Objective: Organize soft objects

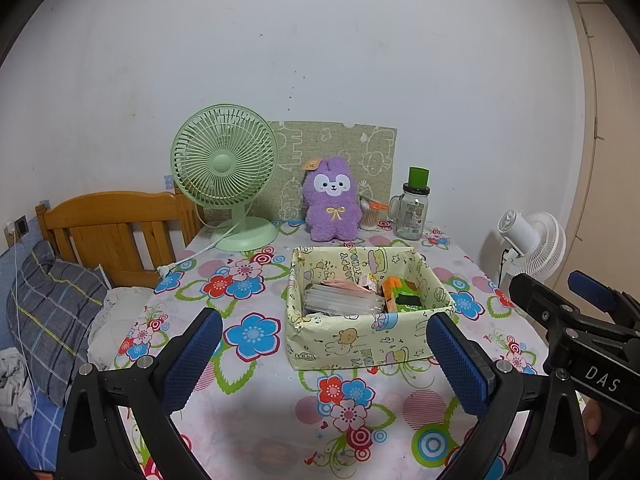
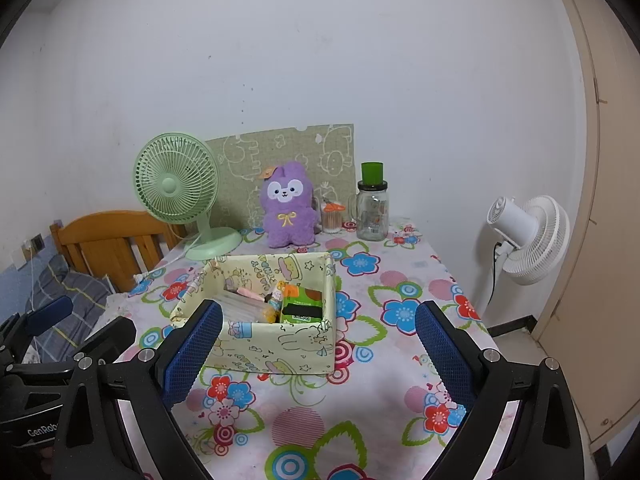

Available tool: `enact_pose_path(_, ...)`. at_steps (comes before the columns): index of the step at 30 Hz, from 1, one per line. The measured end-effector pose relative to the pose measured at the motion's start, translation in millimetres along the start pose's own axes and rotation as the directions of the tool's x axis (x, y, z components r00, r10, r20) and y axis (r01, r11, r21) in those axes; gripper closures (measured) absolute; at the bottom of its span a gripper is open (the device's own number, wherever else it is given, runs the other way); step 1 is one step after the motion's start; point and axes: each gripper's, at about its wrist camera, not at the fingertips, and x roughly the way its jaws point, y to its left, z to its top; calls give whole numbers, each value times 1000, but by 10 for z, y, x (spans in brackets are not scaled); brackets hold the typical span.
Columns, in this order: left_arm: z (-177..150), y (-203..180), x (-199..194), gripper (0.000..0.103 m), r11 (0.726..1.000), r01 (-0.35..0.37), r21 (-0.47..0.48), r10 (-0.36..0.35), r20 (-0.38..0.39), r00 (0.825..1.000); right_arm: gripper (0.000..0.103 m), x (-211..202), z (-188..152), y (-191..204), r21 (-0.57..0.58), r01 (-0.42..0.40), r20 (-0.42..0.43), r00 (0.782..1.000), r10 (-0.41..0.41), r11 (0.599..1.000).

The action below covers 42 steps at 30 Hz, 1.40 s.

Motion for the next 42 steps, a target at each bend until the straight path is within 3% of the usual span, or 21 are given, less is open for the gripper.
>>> enact_pose_path(42, 14, -9, 7, 0, 1000, 3, 1, -3, 3, 1000, 5, -27, -3, 9, -5, 9, -3, 1000, -9, 1000)
